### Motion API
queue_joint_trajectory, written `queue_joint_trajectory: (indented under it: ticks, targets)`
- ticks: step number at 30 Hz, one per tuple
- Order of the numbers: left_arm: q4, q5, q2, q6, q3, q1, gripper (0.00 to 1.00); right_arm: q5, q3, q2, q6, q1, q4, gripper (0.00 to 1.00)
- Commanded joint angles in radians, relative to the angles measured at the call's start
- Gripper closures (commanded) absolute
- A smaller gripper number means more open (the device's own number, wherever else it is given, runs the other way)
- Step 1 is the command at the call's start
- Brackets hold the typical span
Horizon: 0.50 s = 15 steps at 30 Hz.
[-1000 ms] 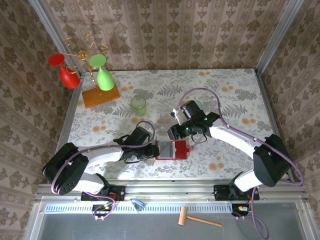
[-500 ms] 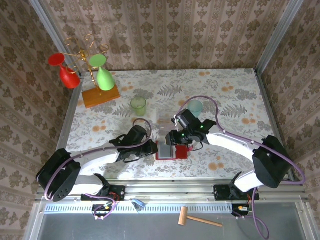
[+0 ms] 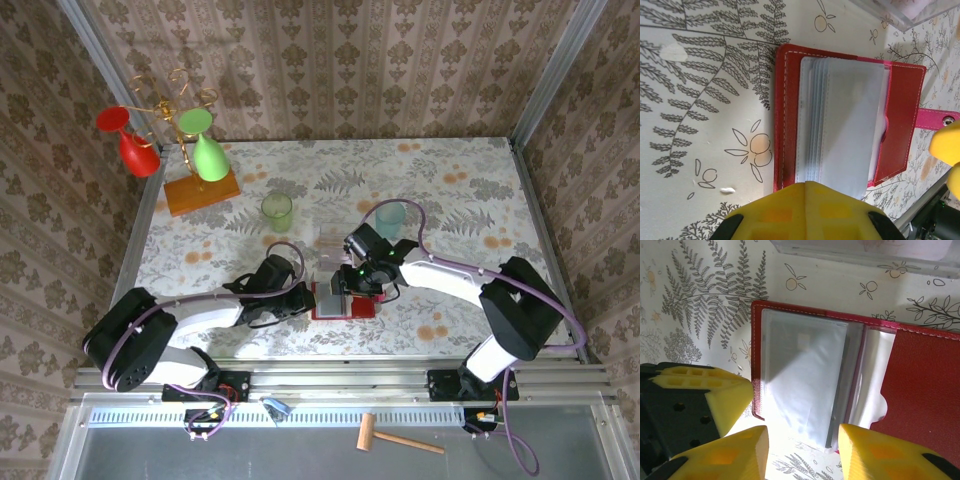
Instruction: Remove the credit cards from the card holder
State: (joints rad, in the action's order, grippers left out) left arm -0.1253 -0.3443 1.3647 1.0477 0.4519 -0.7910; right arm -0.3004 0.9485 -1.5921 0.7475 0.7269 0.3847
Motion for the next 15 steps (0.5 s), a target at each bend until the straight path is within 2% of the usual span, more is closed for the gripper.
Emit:
queue_joint_trajectory:
  ticks: [1,15]
  targets:
    - [-0.001,0.001,0.017,0.007,-0.018,0.007,0.92,-0.025,0.031,-0.028,0.025,0.004,0.02,0.57]
    - [0.002,0.008,0.042,0.006,-0.038,0.013,0.93,-0.15,0.002,-0.098,0.1,0.008,-0.149,0.61]
